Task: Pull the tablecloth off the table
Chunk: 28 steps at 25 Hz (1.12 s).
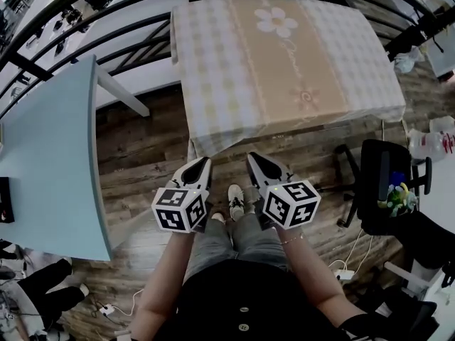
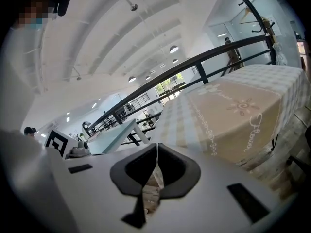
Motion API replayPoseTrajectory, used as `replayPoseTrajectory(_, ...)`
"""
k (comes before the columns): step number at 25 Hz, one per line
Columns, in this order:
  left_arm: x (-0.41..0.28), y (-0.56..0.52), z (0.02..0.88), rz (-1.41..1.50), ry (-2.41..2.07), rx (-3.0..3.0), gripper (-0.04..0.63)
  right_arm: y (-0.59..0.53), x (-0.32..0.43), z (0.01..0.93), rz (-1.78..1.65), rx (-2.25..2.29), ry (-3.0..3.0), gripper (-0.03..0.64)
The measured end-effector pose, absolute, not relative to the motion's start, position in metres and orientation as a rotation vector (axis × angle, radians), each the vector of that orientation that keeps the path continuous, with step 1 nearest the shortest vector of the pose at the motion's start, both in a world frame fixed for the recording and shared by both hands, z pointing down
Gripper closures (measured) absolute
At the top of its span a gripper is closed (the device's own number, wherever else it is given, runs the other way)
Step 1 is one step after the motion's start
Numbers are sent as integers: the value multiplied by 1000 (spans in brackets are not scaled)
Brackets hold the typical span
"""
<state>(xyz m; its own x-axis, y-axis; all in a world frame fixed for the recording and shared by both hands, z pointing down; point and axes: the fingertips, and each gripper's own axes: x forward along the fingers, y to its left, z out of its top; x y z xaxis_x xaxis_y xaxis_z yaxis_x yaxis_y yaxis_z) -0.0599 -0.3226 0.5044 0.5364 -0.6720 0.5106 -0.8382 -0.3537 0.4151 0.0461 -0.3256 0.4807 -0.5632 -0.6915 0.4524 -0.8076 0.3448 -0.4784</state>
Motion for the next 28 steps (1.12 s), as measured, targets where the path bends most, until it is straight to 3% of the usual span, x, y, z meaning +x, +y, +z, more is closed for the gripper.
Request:
replayPoseTrajectory(9, -78, -352, 538, 418, -1342, 2023, 573, -350, 56, 519, 1269, 1336, -2381, 584)
replayPoseTrajectory(11, -81, -353, 545, 423, -1367, 1991, 465, -349, 59, 529, 1351, 1322, -2348, 576)
replayPoseTrajectory(18, -95, -363, 568, 485, -1444, 1936, 373, -367, 72, 550, 1541, 1381, -2299, 470)
replayPoseTrajectory(22, -101, -372, 578, 539, -1447, 1953, 357, -383, 76, 558, 1629, 1438, -2273, 413)
replayPoseTrajectory(28, -99, -384, 600, 631, -1416, 1943, 357, -400, 85, 581, 1812, 1519, -2144, 391)
